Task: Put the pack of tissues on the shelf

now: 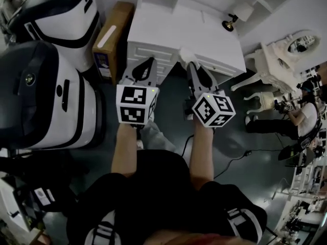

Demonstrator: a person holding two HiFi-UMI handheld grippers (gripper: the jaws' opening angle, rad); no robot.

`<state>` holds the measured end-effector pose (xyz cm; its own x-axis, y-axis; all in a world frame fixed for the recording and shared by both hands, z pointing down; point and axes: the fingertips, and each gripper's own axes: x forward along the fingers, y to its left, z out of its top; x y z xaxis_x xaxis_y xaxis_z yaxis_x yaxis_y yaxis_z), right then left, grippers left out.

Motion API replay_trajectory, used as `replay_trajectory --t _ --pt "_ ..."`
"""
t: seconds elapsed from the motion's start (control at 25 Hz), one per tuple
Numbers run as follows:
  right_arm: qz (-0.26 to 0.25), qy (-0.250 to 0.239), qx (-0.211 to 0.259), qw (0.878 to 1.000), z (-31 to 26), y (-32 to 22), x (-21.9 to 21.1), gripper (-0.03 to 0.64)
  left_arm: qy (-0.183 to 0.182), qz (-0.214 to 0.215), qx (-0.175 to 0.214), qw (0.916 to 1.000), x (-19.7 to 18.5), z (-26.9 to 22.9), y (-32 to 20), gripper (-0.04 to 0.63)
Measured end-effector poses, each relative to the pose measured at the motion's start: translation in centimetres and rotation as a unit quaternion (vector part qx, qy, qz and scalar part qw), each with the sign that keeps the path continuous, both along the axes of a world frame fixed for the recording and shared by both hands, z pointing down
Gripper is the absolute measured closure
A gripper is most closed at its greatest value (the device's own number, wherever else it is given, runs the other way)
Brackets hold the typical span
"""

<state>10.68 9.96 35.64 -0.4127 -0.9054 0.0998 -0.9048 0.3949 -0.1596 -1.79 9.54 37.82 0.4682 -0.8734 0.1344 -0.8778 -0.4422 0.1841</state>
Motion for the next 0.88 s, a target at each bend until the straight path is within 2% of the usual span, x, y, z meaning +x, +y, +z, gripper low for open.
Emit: replay_trajectory --t 0.12,0.32,0.48,0.88 --pt "-0.015 -0.009 -0.015 1.000 1.5 -2.1 -1.6 0.551 -0.016 -0.015 -0.020 0.9995 -1.2 1.5 -1.1 0.584" --pt "-0.048 -0.017 -0.035 0.998 3.3 -5.4 -4.9 0.551 -0.013 -0.050 -0.039 0.9979 -4.5 3.5 -3.7 0.585" --pt "-0.063 -0.015 -0.046 0.997 4.1 -8.5 -5.9 0.551 -0.010 -0.075 -0.056 0.9956 -6.2 4.7 -6.8 0.585" --pt "-0.055 -0.034 -0.043 0.997 2.8 -16.3 -3.2 0.551 -0.010 -0.070 -0.049 0.9963 -3.3 3.4 -13.8 0.584"
